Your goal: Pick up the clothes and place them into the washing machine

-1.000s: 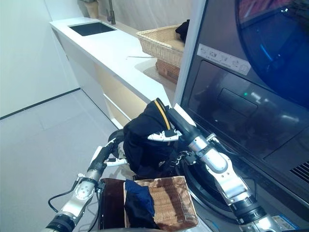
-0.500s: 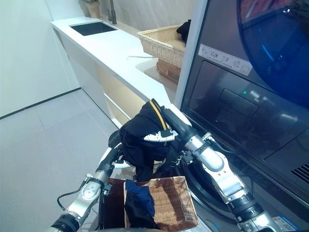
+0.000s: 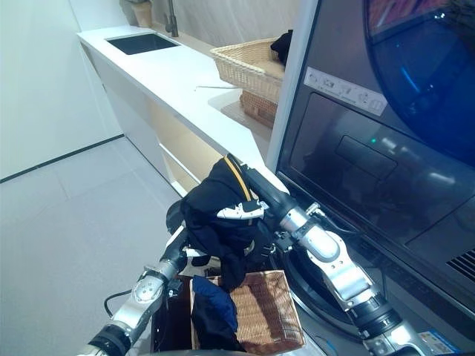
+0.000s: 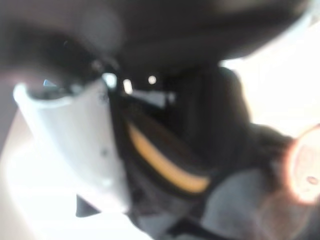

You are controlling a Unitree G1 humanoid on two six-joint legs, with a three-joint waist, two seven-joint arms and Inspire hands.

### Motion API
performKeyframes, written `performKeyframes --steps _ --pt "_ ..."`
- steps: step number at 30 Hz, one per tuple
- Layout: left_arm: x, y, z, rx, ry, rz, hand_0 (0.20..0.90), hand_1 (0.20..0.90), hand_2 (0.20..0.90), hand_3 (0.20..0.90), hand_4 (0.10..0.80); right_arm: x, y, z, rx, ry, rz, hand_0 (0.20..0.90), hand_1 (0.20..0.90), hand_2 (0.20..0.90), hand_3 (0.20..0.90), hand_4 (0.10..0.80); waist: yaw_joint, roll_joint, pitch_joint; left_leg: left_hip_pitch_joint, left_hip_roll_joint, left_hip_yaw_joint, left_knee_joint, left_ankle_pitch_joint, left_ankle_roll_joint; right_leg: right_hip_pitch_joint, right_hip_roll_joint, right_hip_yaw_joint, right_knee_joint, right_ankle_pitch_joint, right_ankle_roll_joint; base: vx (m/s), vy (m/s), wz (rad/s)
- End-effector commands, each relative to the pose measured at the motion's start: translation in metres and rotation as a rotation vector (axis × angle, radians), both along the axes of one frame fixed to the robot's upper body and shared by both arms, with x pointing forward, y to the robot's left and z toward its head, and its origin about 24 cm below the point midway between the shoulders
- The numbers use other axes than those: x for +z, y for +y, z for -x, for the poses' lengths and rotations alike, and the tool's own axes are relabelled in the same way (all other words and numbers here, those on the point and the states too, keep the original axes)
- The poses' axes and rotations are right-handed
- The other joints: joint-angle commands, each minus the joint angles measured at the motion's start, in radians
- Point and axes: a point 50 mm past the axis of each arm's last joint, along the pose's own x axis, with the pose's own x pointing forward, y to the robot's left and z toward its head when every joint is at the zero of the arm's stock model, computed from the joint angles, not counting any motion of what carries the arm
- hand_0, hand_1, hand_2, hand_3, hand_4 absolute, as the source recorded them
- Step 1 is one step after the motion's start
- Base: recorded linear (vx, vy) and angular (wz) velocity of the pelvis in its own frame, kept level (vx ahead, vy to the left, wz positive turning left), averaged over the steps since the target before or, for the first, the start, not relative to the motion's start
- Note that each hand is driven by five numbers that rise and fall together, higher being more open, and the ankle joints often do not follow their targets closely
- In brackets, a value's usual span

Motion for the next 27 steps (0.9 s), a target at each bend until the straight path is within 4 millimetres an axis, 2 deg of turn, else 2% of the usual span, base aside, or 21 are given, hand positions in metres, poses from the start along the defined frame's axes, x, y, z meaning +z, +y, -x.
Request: performKeyframes --steps 1,7,8,9,10,27 --pt "0.047 -0.033 -0.046 -0.098 -0.233 0.057 0.900 0.900 0.900 0.900 0.800 0.055 0.016 -0.012 0.071 -0.215 -0.198 0.200 0.200 0.200 0.200 0.300 0.022 -0.032 -0.075 0.036 -0.024 0.015 -0.007 -0.076 -0.035 -0.007 0.001 -0.044 0.009 -0.022 0.018 0.000 0.000 0.00" --pt "0.049 -0.044 -0.047 -0.147 -0.223 0.091 0.900 0.900 0.900 0.900 0.800 0.056 0.017 -0.012 0.077 -0.214 -0.206 0.200 0.200 0.200 0.200 0.300 0.019 -0.032 -0.076 0.037 -0.023 0.018 -0.007 -0.076 -0.034 -0.006 0.002 -0.042 0.008 -0.020 0.019 0.000 0.000 0.00" --pt "0.049 -0.044 -0.047 -0.156 -0.224 0.093 0.505 0.505 0.505 0.505 0.518 0.056 0.017 -0.013 0.076 -0.212 -0.204 0.200 0.200 0.200 0.200 0.300 0.019 -0.031 -0.077 0.037 -0.023 0.018 -0.007 -0.075 -0.035 -0.006 0.002 -0.041 0.008 -0.020 0.019 0.000 0.000 0.00" --pt "0.049 -0.044 -0.047 -0.159 -0.221 0.094 0.431 0.431 0.431 0.431 0.465 0.056 0.017 -0.013 0.077 -0.212 -0.204 0.200 0.200 0.200 0.200 0.300 0.019 -0.031 -0.076 0.037 -0.023 0.018 -0.007 -0.075 -0.034 -0.006 0.002 -0.041 0.009 -0.020 0.019 0.000 0.000 0.00" --pt "0.049 -0.044 -0.047 -0.163 -0.220 0.097 0.200 0.200 0.200 0.200 0.300 0.056 0.017 -0.013 0.077 -0.211 -0.202 0.200 0.200 0.200 0.200 0.300 0.018 -0.030 -0.077 0.037 -0.022 0.018 -0.007 -0.075 -0.034 -0.006 0.001 -0.041 0.009 -0.020 0.019 0.000 0.000 0.00" --pt "0.045 -0.034 -0.044 -0.154 -0.202 0.108 0.200 0.200 0.200 0.200 0.300 0.052 0.014 -0.014 0.061 -0.192 -0.213 0.200 0.200 0.200 0.200 0.300 0.021 -0.028 -0.081 0.040 -0.021 0.019 -0.007 -0.077 -0.035 -0.003 0.001 -0.042 0.009 -0.020 0.019 0.000 0.000 0.00"
